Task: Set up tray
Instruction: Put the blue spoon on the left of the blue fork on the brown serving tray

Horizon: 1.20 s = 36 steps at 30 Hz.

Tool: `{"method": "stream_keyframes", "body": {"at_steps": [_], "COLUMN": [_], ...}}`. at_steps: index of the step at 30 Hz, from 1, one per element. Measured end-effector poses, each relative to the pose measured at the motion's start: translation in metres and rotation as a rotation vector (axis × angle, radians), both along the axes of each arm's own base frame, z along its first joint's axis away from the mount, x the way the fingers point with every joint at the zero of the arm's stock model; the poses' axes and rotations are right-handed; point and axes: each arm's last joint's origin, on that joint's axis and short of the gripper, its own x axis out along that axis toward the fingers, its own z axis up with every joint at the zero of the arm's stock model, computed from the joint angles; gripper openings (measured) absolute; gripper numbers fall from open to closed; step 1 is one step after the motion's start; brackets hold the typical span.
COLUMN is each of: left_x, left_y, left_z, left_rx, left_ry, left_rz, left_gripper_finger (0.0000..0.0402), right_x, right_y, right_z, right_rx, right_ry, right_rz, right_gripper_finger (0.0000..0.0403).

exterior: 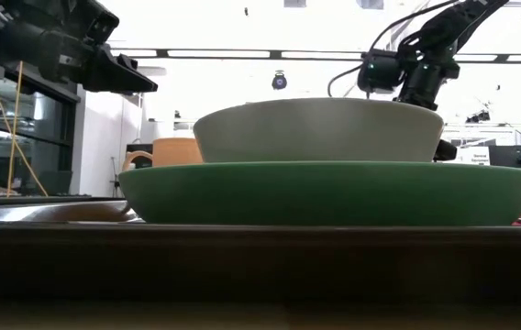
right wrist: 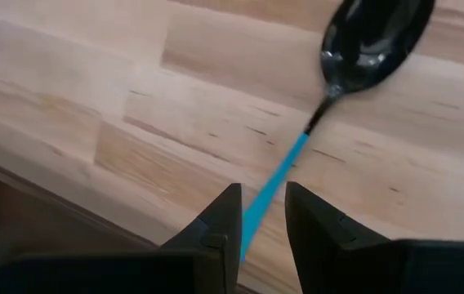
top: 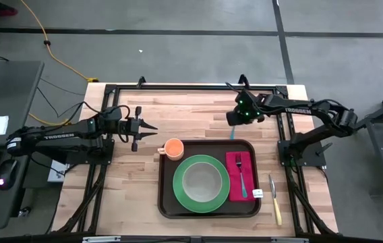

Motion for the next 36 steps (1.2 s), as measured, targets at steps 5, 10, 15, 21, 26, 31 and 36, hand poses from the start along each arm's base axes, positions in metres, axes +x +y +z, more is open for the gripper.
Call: {"method": "stream_keyframes", "body": {"at_steps": [5,10,15,21,26,31,36], "left_x": [0.0,-0.001,-0.001,-0.001,-0.002,-0.002,-0.002], "left_y": [0.0,0.0,0.0,-0.001,-0.001,-0.001,-0.001], "left_z": [-0.001,-0.003,-0.003,-0.004,-0.005,-0.005,-0.005], "left_rx": [-0.004,-0.01,-0.01,-0.018,-0.03,-0.03,-0.03], "left_ry": [0.011,0.031,0.031,0.043,0.055,0.055,0.054], "left_rz": [0.0,0.001,0.001,-0.006,-0.004,-0.004,-0.004], "left_gripper_finger": [0.0113,0.0113,0.0113,0.0113,0.0113,0.0113,0.0113], "right_x": [0.002,0.008,0.031,0.046,0.056,0.056,0.05], "right_y": [-0.001,-0.004,-0.018,-0.033,-0.039,-0.038,-0.034], "right_z": [0.001,0.001,0.014,0.029,0.03,0.018,0.01], "right_rx": [-0.016,0.014,-0.004,-0.043,-0.008,0.06,0.086], "right_ry": [-0.029,-0.033,-0.007,0.247,0.313,0.34,0.383], "right_rz": [0.0,0.01,0.082,0.125,0.1,0.057,0.014], "right_gripper_finger": [0.0074,0.0074,0.0074,0.0074,0.0074,0.0074,0.0074]}}
